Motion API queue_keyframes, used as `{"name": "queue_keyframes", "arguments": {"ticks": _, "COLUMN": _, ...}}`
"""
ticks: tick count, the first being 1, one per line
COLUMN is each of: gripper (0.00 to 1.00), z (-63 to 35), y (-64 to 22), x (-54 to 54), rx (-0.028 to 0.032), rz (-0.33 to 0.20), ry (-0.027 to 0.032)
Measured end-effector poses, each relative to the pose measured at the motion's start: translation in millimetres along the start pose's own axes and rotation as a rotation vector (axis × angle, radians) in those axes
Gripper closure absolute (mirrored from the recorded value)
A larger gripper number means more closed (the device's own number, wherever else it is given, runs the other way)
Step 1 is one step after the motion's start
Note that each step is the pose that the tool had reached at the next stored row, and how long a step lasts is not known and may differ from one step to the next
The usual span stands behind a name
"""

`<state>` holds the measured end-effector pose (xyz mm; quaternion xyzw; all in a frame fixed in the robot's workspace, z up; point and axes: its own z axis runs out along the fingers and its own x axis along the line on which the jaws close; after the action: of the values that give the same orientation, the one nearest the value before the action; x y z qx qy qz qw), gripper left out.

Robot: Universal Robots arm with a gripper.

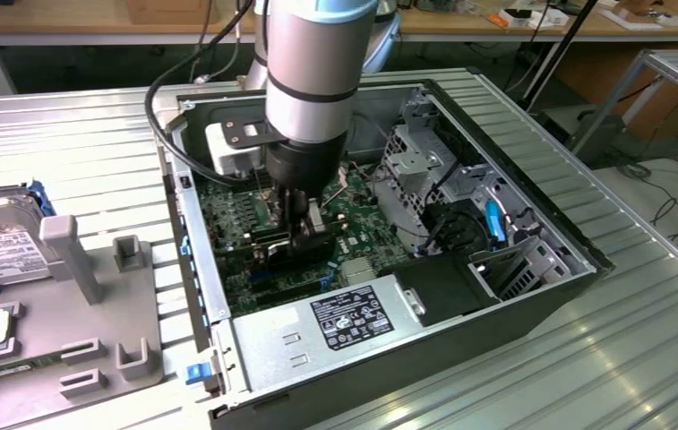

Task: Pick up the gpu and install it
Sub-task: 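Insert the gpu into the slot, then press down on the gpu until it lock into place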

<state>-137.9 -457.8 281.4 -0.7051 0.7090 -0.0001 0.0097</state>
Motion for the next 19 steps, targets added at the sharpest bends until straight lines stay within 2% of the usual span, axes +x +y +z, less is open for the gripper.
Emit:
{"name": "queue_keyframes", "arguments": {"ticks": 1, "gripper": 0.54, "z": -3.8, "y": -0.1, "x": -0.1, "rx": 0.0, "rz": 0.0, "ry": -0.0001}}
{"name": "queue_keyframes", "arguments": {"ticks": 5, "gripper": 0.8, "z": -4.0, "y": -0.1, "x": -0.1, "rx": 0.0, "rz": 0.0, "ry": -0.0001}}
{"name": "queue_keyframes", "arguments": {"ticks": 6, "gripper": 0.8, "z": -4.0, "y": -0.1, "x": 0.0, "rx": 0.0001, "rz": 0.0, "ry": -0.0002}}
{"name": "queue_keyframes", "arguments": {"ticks": 7, "gripper": 0.86, "z": -4.0, "y": -0.1, "x": -0.1, "rx": 0.0001, "rz": 0.0, "ry": -0.0001}}
{"name": "queue_keyframes", "arguments": {"ticks": 9, "gripper": 0.89, "z": -4.0, "y": -0.1, "x": -0.1, "rx": 0.0, "rz": 0.0, "ry": -0.0001}}
{"name": "queue_keyframes", "arguments": {"ticks": 19, "gripper": 0.89, "z": -3.7, "y": -0.1, "x": -0.1, "rx": 0.0013, "rz": 0.0, "ry": -0.0006}}
